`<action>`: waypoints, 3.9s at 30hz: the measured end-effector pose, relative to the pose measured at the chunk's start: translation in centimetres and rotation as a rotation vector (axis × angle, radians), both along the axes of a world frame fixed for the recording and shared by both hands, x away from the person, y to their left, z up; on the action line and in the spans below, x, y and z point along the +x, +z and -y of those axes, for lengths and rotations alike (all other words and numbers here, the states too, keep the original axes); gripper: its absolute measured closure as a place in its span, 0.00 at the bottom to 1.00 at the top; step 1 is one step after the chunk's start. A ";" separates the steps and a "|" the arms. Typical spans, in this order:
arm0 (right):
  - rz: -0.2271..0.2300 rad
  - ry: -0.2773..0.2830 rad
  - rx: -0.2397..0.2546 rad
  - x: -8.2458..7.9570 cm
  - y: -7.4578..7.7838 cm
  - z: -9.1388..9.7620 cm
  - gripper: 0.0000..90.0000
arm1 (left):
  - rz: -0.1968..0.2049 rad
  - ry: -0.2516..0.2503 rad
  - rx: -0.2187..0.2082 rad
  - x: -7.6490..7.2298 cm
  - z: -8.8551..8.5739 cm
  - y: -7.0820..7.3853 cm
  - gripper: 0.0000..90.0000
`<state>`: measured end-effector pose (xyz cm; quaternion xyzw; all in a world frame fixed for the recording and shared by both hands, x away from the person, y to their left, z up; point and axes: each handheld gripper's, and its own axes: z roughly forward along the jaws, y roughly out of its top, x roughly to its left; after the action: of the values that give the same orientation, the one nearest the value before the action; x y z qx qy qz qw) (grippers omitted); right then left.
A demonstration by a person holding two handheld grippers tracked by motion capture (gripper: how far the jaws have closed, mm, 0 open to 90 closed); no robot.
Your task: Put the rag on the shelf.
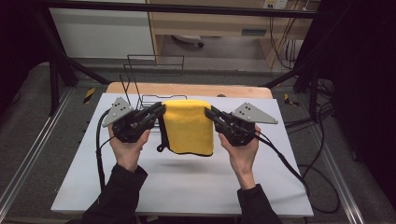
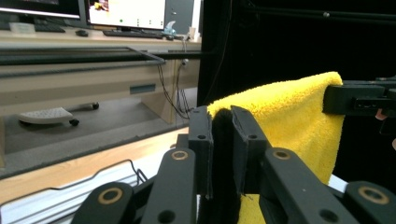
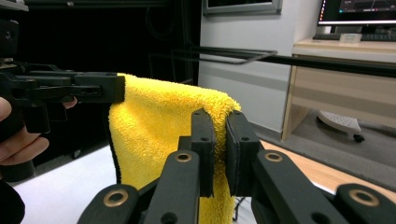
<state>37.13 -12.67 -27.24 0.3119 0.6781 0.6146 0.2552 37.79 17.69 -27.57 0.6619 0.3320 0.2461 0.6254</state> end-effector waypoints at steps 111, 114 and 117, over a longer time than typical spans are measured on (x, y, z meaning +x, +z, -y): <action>0.222 -0.062 0.123 12.8 15.5 -10.2 0.93 | 0.178 0.218 -0.079 11.4 -7.0 16.8 0.88; 0.225 -0.070 0.109 13.2 15.7 -10.5 0.93 | 0.168 0.232 -0.079 12.0 -7.1 16.9 0.88; 0.223 -0.075 0.099 13.8 15.9 -10.9 0.93 | 0.164 0.242 -0.077 12.6 -7.3 17.1 0.88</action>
<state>50.90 -1.77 -11.36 0.2789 0.6019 0.6685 0.3362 50.39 24.98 -10.51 0.5705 0.3663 0.3599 0.6410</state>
